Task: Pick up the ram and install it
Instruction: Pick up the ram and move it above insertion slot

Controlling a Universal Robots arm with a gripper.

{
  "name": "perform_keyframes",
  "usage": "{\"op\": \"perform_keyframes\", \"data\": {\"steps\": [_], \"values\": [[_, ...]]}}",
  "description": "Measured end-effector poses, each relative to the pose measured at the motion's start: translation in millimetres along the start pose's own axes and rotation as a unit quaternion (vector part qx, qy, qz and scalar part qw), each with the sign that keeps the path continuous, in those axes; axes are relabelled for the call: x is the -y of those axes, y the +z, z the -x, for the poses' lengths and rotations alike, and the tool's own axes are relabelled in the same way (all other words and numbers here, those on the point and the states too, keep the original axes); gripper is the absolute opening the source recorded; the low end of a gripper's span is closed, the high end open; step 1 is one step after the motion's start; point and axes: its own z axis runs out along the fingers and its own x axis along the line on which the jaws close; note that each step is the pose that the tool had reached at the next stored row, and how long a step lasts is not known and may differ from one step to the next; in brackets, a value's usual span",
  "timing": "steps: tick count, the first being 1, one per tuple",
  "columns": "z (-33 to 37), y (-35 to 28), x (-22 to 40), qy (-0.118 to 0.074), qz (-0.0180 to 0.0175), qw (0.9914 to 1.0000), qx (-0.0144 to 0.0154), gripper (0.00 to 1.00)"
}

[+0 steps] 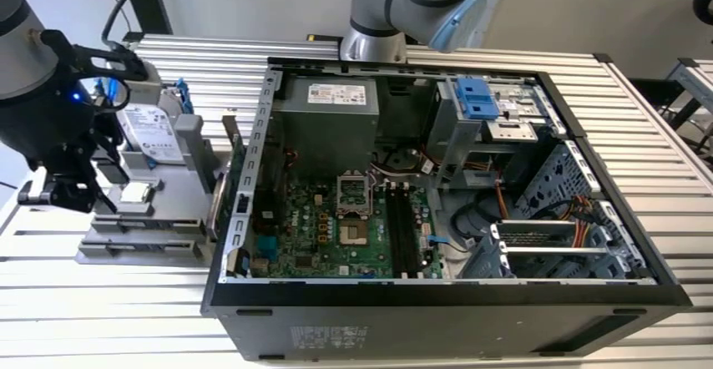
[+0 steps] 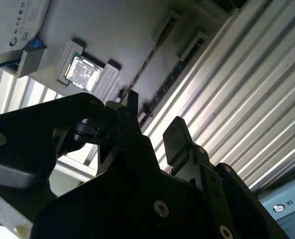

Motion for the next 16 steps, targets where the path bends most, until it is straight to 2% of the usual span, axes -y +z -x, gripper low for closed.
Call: {"op": "perform_keyframes", "data": {"steps": [10,16], "values": [[-7.9,14.0,-0.1,0.011,-0.0007,0.99994,0.0000,1.00],[-10.3,24.2,-0.1,0.017,-0.0010,0.99986,-0.0001,1.00]]}}
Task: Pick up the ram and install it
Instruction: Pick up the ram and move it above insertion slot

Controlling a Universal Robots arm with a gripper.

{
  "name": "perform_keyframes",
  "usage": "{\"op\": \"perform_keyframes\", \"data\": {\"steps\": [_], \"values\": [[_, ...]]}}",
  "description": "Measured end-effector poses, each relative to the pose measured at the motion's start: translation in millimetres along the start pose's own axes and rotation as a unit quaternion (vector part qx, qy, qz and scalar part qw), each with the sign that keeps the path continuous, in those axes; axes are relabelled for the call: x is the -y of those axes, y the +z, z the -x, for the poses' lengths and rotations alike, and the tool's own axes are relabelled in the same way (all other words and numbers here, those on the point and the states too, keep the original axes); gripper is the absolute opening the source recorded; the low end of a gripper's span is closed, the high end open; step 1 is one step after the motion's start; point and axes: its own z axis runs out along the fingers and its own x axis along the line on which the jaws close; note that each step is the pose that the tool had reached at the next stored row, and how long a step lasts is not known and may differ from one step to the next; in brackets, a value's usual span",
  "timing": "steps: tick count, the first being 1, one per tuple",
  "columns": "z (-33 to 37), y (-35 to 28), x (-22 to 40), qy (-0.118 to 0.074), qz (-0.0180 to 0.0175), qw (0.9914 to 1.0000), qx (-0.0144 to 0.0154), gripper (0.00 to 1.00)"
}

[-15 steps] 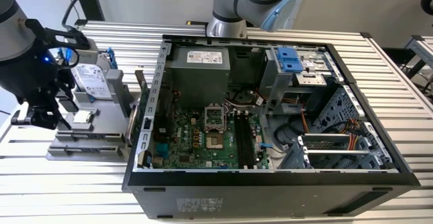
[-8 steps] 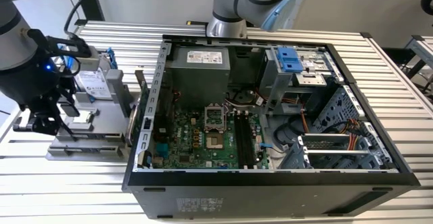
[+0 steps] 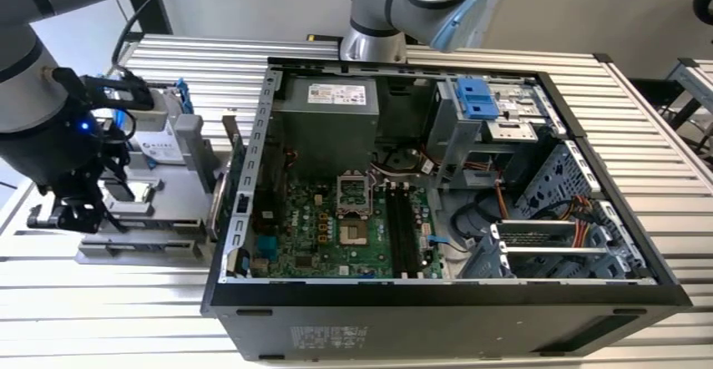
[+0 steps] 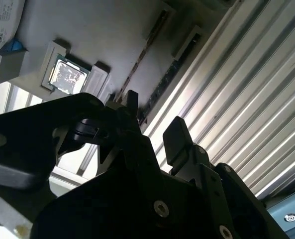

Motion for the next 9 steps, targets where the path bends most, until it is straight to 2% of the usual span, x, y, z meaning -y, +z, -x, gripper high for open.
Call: {"op": "perform_keyframes", "data": {"steps": [9], "values": [[-2.0,14.7,0.0,0.005,0.0001,0.99999,-0.0001,1.00]]}}
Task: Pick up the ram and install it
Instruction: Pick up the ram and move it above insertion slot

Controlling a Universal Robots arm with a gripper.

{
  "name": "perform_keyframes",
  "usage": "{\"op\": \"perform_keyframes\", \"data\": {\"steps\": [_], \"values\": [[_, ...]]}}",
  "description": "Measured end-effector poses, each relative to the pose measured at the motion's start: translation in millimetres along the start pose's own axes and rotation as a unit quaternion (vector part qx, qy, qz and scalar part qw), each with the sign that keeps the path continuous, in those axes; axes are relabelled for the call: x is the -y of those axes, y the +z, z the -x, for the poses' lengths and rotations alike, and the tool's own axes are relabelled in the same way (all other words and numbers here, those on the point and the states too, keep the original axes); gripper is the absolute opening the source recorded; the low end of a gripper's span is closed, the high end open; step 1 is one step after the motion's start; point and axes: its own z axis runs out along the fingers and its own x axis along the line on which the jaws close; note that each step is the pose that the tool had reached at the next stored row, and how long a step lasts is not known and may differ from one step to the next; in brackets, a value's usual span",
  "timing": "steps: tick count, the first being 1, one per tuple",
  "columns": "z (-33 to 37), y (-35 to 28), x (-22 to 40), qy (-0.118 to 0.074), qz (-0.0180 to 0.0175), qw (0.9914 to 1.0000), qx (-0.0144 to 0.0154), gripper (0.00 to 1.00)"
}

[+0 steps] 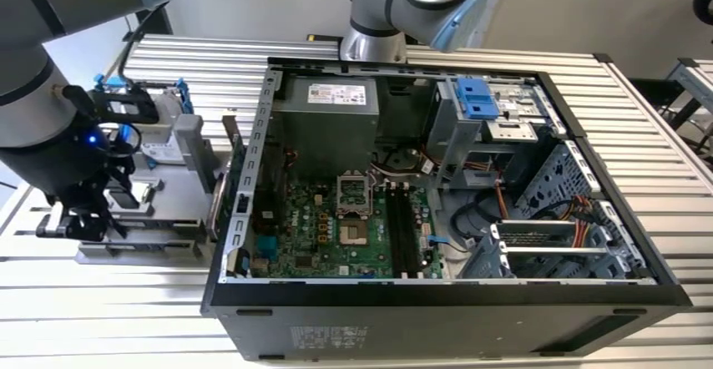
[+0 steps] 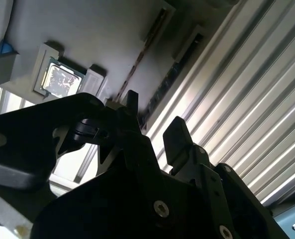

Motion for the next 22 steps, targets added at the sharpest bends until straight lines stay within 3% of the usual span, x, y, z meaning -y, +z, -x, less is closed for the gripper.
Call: {"op": "perform_keyframes", "data": {"steps": [7,22], "values": [[-2.6,14.1,0.2,0.004,0.0000,0.99999,0.0000,1.00],[-9.1,37.2,0.4,0.011,-0.0005,0.99993,0.0000,1.00]]}}
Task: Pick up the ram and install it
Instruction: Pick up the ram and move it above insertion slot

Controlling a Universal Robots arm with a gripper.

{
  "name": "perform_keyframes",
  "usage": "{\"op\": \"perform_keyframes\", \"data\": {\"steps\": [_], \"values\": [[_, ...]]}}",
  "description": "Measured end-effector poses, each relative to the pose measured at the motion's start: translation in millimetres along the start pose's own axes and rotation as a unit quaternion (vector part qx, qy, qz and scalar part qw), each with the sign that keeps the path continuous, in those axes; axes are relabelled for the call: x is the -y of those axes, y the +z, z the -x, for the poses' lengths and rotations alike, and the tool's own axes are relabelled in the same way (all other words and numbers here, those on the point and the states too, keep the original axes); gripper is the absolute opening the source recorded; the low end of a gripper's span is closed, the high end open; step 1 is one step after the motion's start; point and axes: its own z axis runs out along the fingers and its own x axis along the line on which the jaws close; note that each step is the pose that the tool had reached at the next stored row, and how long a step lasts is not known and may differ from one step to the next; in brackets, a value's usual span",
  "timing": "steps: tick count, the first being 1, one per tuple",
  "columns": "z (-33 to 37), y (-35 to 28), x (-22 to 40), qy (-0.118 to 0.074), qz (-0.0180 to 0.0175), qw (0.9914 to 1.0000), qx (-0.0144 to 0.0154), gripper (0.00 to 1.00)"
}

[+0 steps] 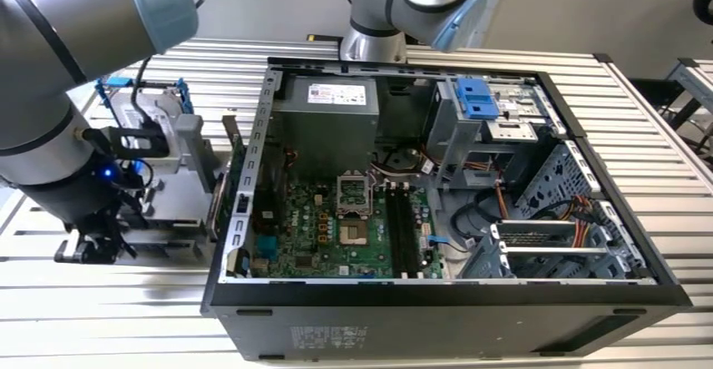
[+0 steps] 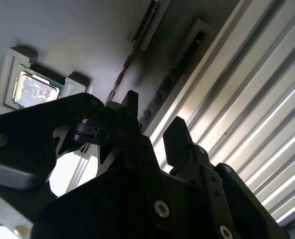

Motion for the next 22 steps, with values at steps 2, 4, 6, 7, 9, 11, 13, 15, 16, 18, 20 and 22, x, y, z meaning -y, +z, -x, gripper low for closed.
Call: {"op": "perform_keyframes", "data": {"steps": [2,4,6,7,9,11,13,15,16,18,20,22], "values": [[-0.2,2.7,0.0,0.000,0.0000,1.00000,0.0000,1.00],[-0.4,5.2,0.0,0.000,0.0000,1.00000,0.0000,1.00],[-0.5,7.4,0.1,0.000,0.0000,1.00000,0.0000,1.00],[-0.5,8.2,0.0,0.000,0.0000,1.00000,0.0000,1.00],[-0.6,8.7,0.0,0.000,0.0001,1.00000,-0.0001,1.00],[-0.6,8.8,0.0,0.000,0.0001,1.00000,-0.0001,1.00],[-0.6,8.9,0.1,0.000,0.0000,1.00000,0.0000,1.00],[-0.6,9.0,0.0,0.000,0.0000,1.00000,0.0000,1.00],[-0.6,9.0,0.1,0.000,0.0000,1.00000,0.0000,1.00],[-0.6,9.0,0.1,0.000,0.0000,1.00000,0.0000,1.00],[-0.6,9.0,0.1,0.000,0.0000,1.00000,0.0000,1.00],[-0.6,9.0,0.1,0.000,0.0000,1.00000,0.0000,1.00]]}}
